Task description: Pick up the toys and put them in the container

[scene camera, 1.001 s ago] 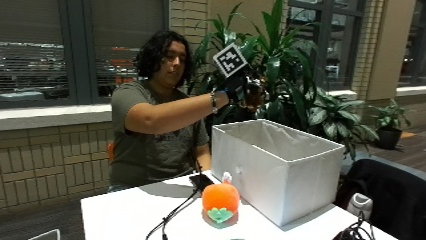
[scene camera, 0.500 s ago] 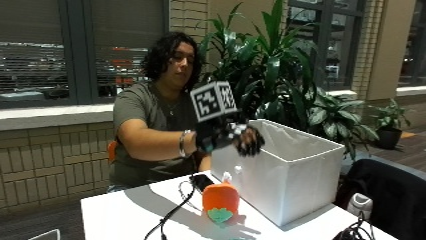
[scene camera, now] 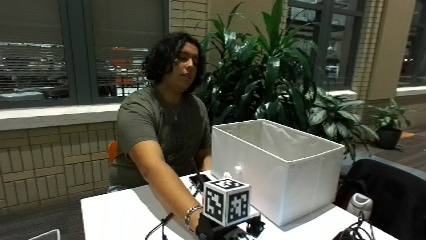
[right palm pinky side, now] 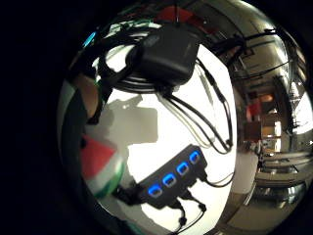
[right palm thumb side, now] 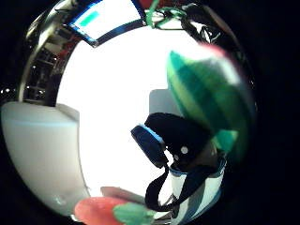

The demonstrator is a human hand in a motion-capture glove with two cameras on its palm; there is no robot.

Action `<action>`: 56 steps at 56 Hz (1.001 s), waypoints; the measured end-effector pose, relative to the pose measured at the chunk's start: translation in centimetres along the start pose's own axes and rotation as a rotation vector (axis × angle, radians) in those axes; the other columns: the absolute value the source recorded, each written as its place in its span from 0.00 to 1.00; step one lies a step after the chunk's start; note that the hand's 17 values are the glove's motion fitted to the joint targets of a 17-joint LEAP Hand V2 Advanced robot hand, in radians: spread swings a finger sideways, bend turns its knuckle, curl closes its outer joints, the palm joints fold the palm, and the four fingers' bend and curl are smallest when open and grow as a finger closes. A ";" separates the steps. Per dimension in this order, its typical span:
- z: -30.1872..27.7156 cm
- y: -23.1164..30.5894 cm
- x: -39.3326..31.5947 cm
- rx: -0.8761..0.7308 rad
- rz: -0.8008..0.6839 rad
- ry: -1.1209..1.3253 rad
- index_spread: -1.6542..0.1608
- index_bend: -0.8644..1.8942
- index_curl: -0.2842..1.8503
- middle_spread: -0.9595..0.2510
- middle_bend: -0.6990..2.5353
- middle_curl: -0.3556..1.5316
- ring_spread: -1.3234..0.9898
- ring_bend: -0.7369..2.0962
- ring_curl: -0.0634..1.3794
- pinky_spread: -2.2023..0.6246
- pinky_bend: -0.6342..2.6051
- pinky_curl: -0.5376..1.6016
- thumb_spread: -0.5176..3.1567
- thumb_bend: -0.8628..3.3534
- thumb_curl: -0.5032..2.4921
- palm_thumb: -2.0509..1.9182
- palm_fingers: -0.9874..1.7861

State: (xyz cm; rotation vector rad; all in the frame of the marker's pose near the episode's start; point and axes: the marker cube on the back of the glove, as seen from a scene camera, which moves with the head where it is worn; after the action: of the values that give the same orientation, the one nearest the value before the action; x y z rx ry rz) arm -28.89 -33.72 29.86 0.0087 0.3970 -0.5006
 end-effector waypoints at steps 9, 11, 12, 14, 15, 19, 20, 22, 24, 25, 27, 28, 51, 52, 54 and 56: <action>-3.7 0.9 0.4 0.186 -0.046 -0.053 0.74 0.37 0.23 0.47 0.39 0.46 0.41 0.76 0.39 0.63 0.59 0.46 0.52 0.20 0.23 0.51 0.67; -5.4 1.2 0.4 0.213 -0.062 -0.084 0.74 0.37 0.23 0.47 0.40 0.47 0.41 0.76 0.39 0.63 0.58 0.45 0.52 0.20 0.23 0.51 0.69; -6.4 1.5 0.4 0.230 -0.071 -0.096 0.74 0.37 0.23 0.46 0.41 0.48 0.41 0.77 0.39 0.63 0.57 0.45 0.53 0.20 0.22 0.51 0.71; -8.5 2.0 0.2 0.264 -0.092 -0.119 0.74 0.37 0.23 0.45 0.43 0.49 0.42 0.77 0.39 0.63 0.56 0.45 0.53 0.20 0.22 0.50 0.74; -9.7 2.4 0.0 0.282 -0.104 -0.131 0.74 0.36 0.23 0.45 0.44 0.50 0.42 0.77 0.40 0.63 0.55 0.45 0.53 0.20 0.22 0.50 0.75; -16.0 4.7 -1.8 0.355 -0.168 -0.188 0.74 0.37 0.23 0.43 0.47 0.53 0.42 0.79 0.42 0.63 0.55 0.45 0.54 0.20 0.21 0.50 0.77; -17.7 5.3 -2.4 0.375 -0.184 -0.200 0.74 0.37 0.23 0.43 0.47 0.54 0.43 0.79 0.42 0.63 0.55 0.45 0.55 0.20 0.21 0.50 0.77; -20.8 6.1 -3.4 0.415 -0.210 -0.214 0.74 0.37 0.23 0.43 0.48 0.55 0.43 0.80 0.43 0.63 0.55 0.45 0.55 0.20 0.21 0.50 0.77; -23.6 6.7 -4.5 0.455 -0.237 -0.222 0.74 0.37 0.23 0.42 0.50 0.56 0.43 0.80 0.43 0.63 0.55 0.45 0.56 0.20 0.21 0.50 0.77; -25.1 7.2 -5.2 0.475 -0.258 -0.230 0.74 0.37 0.23 0.42 0.50 0.57 0.43 0.80 0.43 0.63 0.55 0.45 0.56 0.20 0.20 0.50 0.77; -28.0 8.5 -7.2 0.512 -0.324 -0.258 0.74 0.37 0.23 0.42 0.50 0.58 0.43 0.80 0.44 0.63 0.55 0.46 0.57 0.20 0.20 0.50 0.77; -29.5 9.4 -8.5 0.527 -0.369 -0.276 0.74 0.37 0.23 0.41 0.51 0.58 0.43 0.80 0.44 0.63 0.55 0.46 0.57 0.20 0.20 0.50 0.76; -37.1 13.6 -23.9 0.447 -0.636 -0.299 0.74 0.37 0.25 0.41 0.43 0.60 0.43 0.76 0.42 0.62 0.53 0.45 0.56 0.20 0.18 0.50 0.67; -37.0 13.8 -23.8 0.441 -0.665 -0.297 0.74 0.37 0.26 0.42 0.42 0.60 0.43 0.75 0.42 0.62 0.53 0.46 0.54 0.19 0.19 0.50 0.64; -36.8 14.0 -23.4 0.420 -0.666 -0.304 0.74 0.36 0.26 0.43 0.40 0.59 0.43 0.73 0.41 0.64 0.54 0.46 0.52 0.19 0.19 0.49 0.58; -36.3 13.7 -22.2 0.412 -0.621 -0.270 0.74 0.38 0.27 0.44 0.38 0.58 0.43 0.70 0.40 0.65 0.53 0.46 0.50 0.18 0.19 0.48 0.51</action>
State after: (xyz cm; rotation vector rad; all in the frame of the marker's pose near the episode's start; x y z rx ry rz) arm -53.68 -7.55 3.45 0.2192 0.0150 -1.1769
